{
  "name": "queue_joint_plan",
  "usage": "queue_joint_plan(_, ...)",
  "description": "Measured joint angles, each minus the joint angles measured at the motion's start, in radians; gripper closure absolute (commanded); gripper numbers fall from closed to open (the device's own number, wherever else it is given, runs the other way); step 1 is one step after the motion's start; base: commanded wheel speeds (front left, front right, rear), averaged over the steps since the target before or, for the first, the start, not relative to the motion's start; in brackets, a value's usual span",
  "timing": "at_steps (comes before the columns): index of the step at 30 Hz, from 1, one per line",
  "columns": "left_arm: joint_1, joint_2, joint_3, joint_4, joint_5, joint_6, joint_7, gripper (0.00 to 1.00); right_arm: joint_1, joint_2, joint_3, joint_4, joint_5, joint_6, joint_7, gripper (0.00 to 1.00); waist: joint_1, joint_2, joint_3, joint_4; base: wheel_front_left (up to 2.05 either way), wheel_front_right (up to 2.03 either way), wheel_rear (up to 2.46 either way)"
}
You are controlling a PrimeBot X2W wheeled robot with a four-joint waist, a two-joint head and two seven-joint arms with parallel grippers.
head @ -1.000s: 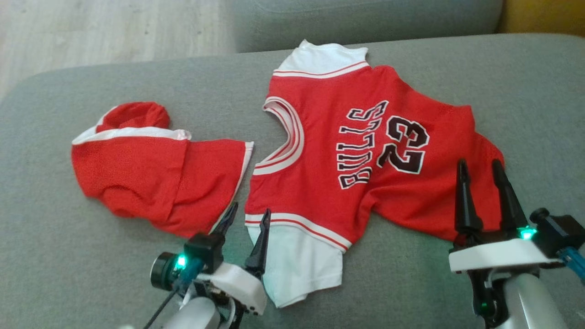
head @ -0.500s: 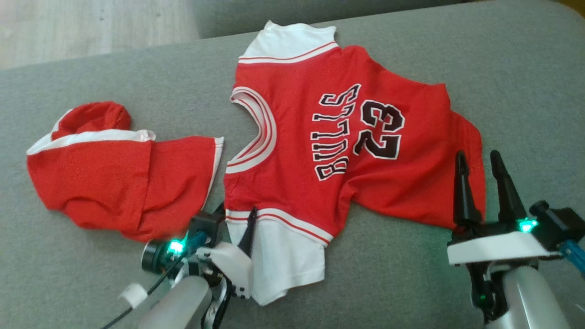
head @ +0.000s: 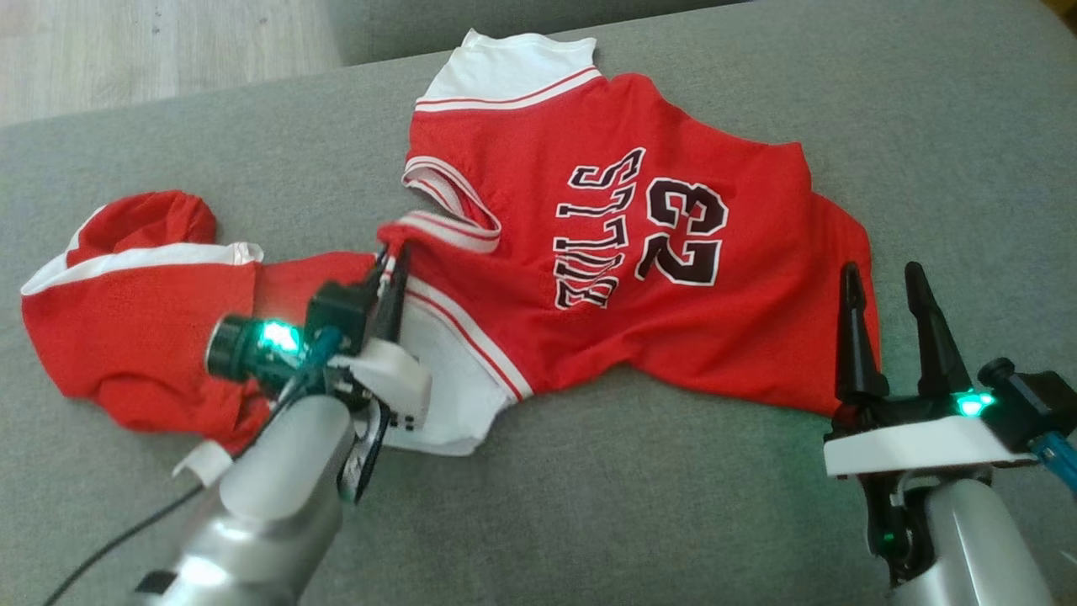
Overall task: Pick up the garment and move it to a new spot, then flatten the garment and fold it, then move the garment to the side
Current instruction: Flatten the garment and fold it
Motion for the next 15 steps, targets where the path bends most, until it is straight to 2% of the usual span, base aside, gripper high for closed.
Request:
queue_joint_plan(1,-0.014,-0.001,-0.003,0.012,0.003,-0.002,-0.001,0.96,0.0,0.0,0.001,0.0,0.0,0.0,0.0,0.0,0.0,0.0,-0.001,0.0,0.0,0.0,0.0)
queue_joint_plan(2,-0.018,-0.003,-0.004,0.022,0.003,-0.01,-0.002,0.0,0.0,0.0,0.003,0.0,0.0,0.0,0.0,0.0,-0.0001,0.0,-0.002,0.0,0.0,0.0,0.0)
queue_joint_plan(9,-0.001,-0.03,-0.006,0.061,0.001,-0.004,-0.06,0.0,0.0,0.0,0.008,0.0,0.009,0.0,0.0,0.0,-0.0001,0.0,-0.002,0.01,0.0,0.0,0.0)
queue_joint_plan(15,0.057,-0.032,0.021,-0.037,0.005,0.027,-0.095,0.0,0.001,0.0,-0.01,-0.007,0.009,0.0,0.0,0.0,-0.0001,0.0,-0.015,0.041,0.0,0.0,0.0)
